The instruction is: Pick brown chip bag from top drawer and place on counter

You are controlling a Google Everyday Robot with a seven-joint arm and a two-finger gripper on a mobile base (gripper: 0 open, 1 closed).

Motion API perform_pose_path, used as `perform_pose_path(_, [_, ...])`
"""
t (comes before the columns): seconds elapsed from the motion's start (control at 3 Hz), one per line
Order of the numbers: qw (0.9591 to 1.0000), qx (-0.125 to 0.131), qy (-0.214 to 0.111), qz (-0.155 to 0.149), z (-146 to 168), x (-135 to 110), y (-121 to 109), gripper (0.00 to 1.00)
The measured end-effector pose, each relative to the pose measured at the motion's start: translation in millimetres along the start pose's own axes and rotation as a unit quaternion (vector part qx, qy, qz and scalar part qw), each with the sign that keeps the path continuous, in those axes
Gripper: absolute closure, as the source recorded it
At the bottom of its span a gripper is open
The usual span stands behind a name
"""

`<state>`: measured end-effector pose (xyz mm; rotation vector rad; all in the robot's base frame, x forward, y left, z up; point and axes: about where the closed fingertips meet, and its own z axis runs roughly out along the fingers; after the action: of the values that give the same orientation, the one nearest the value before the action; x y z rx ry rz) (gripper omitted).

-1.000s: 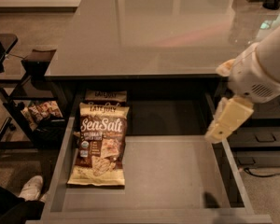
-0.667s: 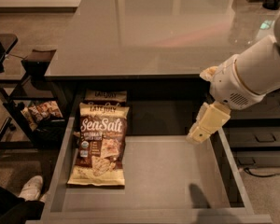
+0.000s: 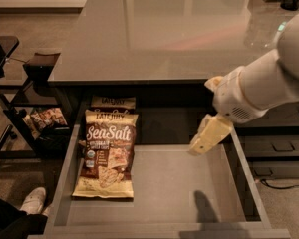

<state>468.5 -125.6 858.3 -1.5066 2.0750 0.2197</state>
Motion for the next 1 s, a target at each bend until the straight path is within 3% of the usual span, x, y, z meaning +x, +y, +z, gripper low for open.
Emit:
perform_pose_path(0.33, [0.9996,0.002,-0.029,-0.001,79,-5,18,0.00])
perform_pose_path(0.67, [0.9986,0.021,-0.049,0.002,109,-8,10,0.00])
perform_pose_path(1.0, [0.9980,0.029,-0.056,0.002,110,-12,7,0.00])
